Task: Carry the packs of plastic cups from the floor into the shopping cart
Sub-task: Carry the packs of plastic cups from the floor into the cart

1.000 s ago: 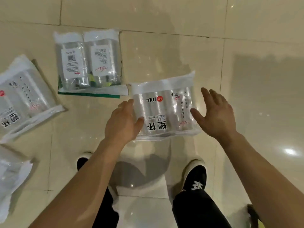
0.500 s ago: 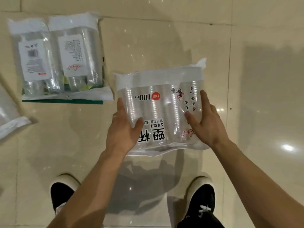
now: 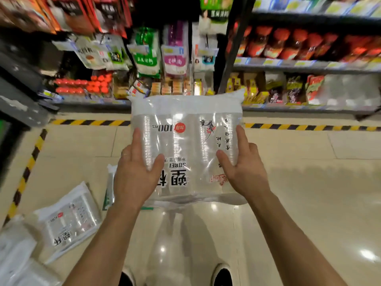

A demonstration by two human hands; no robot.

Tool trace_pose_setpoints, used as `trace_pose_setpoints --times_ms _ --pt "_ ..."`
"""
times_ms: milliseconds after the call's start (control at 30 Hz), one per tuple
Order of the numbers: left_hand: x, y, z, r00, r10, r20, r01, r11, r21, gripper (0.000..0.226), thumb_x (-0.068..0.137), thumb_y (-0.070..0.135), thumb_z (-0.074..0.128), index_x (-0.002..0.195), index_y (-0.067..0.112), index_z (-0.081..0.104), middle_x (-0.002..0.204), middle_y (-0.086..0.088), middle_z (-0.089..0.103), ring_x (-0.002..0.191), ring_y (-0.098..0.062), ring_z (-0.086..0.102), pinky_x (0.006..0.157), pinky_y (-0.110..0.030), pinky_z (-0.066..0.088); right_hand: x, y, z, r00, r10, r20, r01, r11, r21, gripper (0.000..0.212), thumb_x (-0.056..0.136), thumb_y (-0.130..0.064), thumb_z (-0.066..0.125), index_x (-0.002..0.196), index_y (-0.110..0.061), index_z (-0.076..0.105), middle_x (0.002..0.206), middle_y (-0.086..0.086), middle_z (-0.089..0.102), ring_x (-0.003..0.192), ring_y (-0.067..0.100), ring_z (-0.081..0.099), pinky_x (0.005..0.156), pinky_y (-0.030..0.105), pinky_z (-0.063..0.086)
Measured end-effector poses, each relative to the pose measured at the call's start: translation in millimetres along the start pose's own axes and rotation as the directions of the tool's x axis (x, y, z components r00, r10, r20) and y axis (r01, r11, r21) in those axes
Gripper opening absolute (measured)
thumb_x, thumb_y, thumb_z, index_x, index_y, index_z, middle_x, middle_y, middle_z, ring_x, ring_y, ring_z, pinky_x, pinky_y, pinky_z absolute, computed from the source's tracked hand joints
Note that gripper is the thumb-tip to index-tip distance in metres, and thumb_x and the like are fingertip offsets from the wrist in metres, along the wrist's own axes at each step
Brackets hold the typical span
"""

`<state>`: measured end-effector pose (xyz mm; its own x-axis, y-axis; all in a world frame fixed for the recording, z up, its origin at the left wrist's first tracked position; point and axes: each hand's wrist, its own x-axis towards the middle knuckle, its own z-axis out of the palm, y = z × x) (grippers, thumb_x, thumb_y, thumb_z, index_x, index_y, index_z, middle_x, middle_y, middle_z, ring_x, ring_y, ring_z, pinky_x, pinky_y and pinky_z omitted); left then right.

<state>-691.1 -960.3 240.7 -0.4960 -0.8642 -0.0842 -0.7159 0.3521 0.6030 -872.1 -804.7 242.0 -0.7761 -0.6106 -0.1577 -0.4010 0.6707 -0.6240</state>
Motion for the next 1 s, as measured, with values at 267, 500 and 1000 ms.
trace_pose_setpoints --times_ms 267,500,1000 --pt "-10.3 160.9 -225.2 0.985 0.172 0.004 -0.171 0.982 0.085 0.078 0.093 0.052 0.05 0.156 0.027 0.012 0.147 -0.014 0.043 0.132 -0.031 0.041 0.095 -0.042 0.041 -54.0 -172.3 -215.7 0.992 -0.065 -0.112 0.058 0.996 -0.063 0.078 0.091 -0.064 0.045 0.154 -0.038 0.008 0.142 0.017 0.035 0.119 0.035 0.051 0.089 0.041 0.045" --pt "-30.8 245.4 -333.6 0.932 0.362 0.033 -0.362 0.918 0.164 0.079 0.092 0.063 0.041 0.155 0.03 0.006 0.136 -0.017 0.05 0.11 -0.034 0.058 0.082 -0.039 0.05 -125.3 -244.3 -327.4 0.951 -0.048 -0.305 0.026 0.997 -0.076 0.078 0.091 -0.064 0.045 0.154 -0.034 0.009 0.146 0.022 0.034 0.123 0.038 0.049 0.093 0.043 0.043" --pt "-169.9 328.1 -364.9 0.506 0.836 0.213 -0.85 0.525 -0.04 0.068 0.091 0.057 0.045 0.147 0.029 0.017 0.126 -0.018 0.055 0.107 -0.038 0.057 0.077 -0.042 0.049 -402.4 -251.1 -361.7 0.589 0.339 -0.734 -0.418 0.905 0.083 0.075 0.092 -0.062 0.044 0.153 -0.033 0.011 0.14 0.016 0.049 0.124 0.034 0.05 0.088 0.042 0.043"
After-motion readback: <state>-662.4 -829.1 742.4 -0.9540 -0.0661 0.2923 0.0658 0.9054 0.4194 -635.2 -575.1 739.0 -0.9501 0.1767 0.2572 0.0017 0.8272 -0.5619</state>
